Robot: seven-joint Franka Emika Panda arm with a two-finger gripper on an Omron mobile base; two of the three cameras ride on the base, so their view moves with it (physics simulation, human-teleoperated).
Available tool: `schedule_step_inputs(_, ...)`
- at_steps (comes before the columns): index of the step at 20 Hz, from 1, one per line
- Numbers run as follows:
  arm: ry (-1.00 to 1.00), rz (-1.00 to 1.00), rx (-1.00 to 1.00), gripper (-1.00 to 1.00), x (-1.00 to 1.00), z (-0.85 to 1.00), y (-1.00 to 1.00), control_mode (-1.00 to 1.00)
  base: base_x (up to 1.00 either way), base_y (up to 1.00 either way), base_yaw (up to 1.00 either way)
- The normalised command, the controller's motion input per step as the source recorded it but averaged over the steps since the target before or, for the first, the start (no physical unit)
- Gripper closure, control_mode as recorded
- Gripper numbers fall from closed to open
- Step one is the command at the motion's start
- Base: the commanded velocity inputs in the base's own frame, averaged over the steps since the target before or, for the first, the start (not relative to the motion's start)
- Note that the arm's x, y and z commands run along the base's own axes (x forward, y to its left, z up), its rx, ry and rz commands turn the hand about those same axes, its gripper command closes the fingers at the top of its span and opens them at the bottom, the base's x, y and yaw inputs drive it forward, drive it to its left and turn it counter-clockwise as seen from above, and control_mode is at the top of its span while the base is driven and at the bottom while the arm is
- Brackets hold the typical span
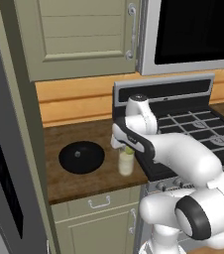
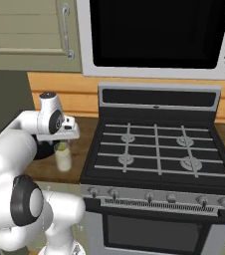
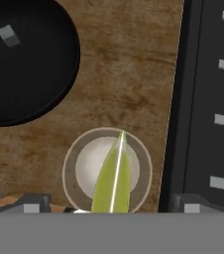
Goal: Grab a lemon wedge from the fridge and one ice cube from the ice bowl, and put them in the glass of lemonade.
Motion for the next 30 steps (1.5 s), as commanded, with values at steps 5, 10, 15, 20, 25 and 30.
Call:
schedule_step_inputs(5,-0.05,0.0,0.04,-1.0,-0.02,0.12,-0.03,-1.0,0.0,0.0,0.0)
schedule_step_inputs(10,-0.13,0.0,0.07,-1.0,-0.06,0.17,-0.11,-1.0,0.0,0.0,0.0)
schedule_step_inputs(15,-0.14,0.0,0.07,-1.0,-0.49,0.16,-0.04,-1.0,0.0,0.0,0.0)
schedule_step_inputs(20,-0.08,0.0,0.01,-1.0,-0.89,0.0,-0.07,-1.0,0.0,0.0,0.0)
schedule_step_inputs(25,-0.03,-0.01,0.04,-1.0,-0.79,0.18,-0.16,-1.0,0.0,0.0,0.0)
schedule_step_inputs(30,-0.02,0.0,0.13,-1.0,-0.71,0.48,-0.31,-1.0,0.0,0.0,0.0)
